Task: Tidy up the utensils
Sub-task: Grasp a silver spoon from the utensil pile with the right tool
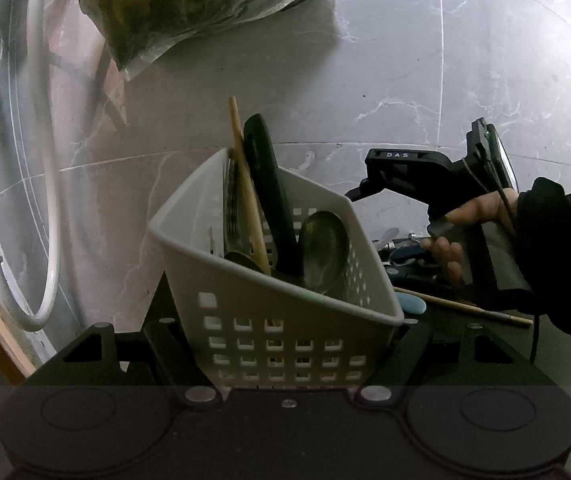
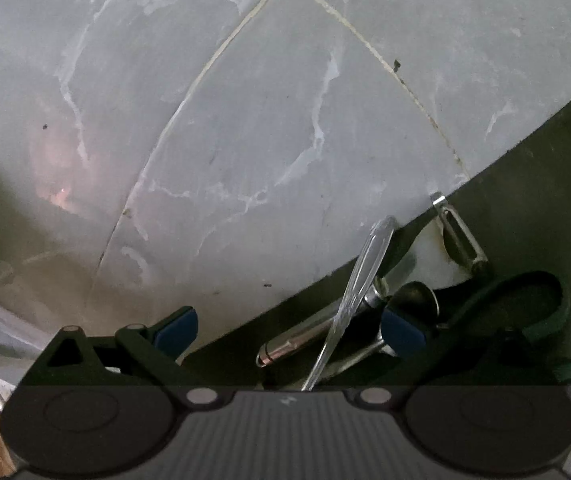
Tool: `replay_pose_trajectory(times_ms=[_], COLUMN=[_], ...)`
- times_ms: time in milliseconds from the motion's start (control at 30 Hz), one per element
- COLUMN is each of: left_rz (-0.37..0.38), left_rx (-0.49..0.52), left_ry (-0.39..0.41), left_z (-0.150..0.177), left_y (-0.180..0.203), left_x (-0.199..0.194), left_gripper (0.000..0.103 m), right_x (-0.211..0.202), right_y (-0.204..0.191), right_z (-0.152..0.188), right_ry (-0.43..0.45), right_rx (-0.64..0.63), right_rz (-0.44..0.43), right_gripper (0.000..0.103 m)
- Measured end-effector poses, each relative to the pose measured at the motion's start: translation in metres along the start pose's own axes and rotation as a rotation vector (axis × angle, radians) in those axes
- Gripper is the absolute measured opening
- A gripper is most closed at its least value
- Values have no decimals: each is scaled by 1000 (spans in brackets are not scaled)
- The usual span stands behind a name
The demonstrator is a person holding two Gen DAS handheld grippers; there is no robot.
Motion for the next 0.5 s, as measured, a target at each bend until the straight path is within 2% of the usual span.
replay_pose_trajectory(times_ms=[167, 333, 433, 500], left_rz=[2, -1, 0, 0], left_rx=[2, 3, 4, 3], left_ry=[-1, -1, -2, -1], left_z=[0, 0, 0, 0], left_y=[-2, -1, -2, -1], left_x=[0, 0, 0, 0], left_gripper=[77, 77, 77, 77], right_x=[1, 6, 11, 14], right_y=[0, -6, -9, -9], right_z=[7, 18, 21, 22], right_ry=[16, 10, 3, 1], right_rx=[-36, -93, -118, -122], right_rz=[-4, 27, 53, 89], right_gripper=[99, 86, 68, 42])
Point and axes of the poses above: each gripper's, at about its wrist camera, not at the fingertips, and x roughly the way its jaws point, y to its right, z to its underside, the point moved 2 cm from there along x, roughly the way its jaws point, and after that the axes turned 3 degrees about y, right-handed, at the moved point
